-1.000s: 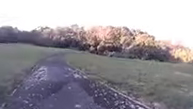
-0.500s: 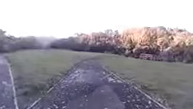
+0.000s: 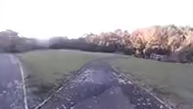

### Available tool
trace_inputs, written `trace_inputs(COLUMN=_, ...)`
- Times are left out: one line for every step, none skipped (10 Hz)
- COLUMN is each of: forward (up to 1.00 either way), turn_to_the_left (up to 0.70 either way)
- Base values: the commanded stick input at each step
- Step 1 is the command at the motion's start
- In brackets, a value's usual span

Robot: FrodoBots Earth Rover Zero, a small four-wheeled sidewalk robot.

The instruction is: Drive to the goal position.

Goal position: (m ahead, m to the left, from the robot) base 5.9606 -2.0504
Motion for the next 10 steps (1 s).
trace_inputs(forward=0.00, turn_to_the_left=-0.70)
trace_inputs(forward=0.00, turn_to_the_left=-0.70)
trace_inputs(forward=0.00, turn_to_the_left=-0.62)
trace_inputs(forward=0.00, turn_to_the_left=-0.46)
trace_inputs(forward=0.00, turn_to_the_left=0.00)
trace_inputs(forward=0.00, turn_to_the_left=0.00)
trace_inputs(forward=0.00, turn_to_the_left=0.00)
trace_inputs(forward=0.00, turn_to_the_left=0.00)
trace_inputs(forward=0.00, turn_to_the_left=0.00)
trace_inputs(forward=0.00, turn_to_the_left=0.00)
